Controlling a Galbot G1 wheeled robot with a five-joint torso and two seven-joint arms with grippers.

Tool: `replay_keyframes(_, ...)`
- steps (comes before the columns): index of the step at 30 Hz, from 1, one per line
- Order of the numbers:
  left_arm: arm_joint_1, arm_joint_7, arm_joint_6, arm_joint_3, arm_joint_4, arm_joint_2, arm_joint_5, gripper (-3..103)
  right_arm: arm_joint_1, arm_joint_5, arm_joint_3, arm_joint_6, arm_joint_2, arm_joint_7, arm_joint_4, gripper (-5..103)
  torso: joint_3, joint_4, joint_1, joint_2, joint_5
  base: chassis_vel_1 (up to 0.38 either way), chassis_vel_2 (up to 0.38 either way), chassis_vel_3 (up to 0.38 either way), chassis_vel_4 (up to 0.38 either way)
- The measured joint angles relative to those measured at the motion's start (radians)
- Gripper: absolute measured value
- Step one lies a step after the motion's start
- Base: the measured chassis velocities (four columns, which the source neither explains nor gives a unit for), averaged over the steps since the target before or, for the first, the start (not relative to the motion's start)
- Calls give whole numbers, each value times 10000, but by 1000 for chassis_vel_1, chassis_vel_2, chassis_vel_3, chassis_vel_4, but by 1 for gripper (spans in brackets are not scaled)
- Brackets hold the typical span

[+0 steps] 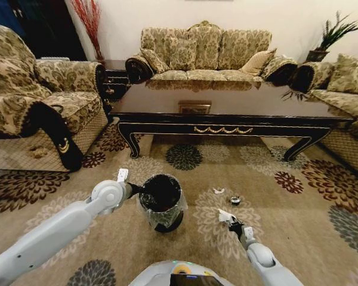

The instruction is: Move to the front of the table and pick up the trash from the floor, then place it into the trash bin.

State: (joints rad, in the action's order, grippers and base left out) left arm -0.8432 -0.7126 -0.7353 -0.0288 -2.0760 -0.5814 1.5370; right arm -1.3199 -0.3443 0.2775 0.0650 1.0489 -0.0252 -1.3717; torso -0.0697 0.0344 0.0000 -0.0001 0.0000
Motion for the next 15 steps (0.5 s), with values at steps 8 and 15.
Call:
replay_keyframes(8, 66, -59, 0, -300, -143, -56, -45, 3, -383, -84, 300, 6, 20, 6, -439, 0, 0, 1, 0, 0, 2, 0, 0, 0, 0)
replay_keyframes(15, 303, -203, 0, -708, -205, -209, -60, 3, -894, -325, 737, 89, -216, -40, -1507, 0, 0, -1, 0, 0, 0, 0, 0, 0, 0)
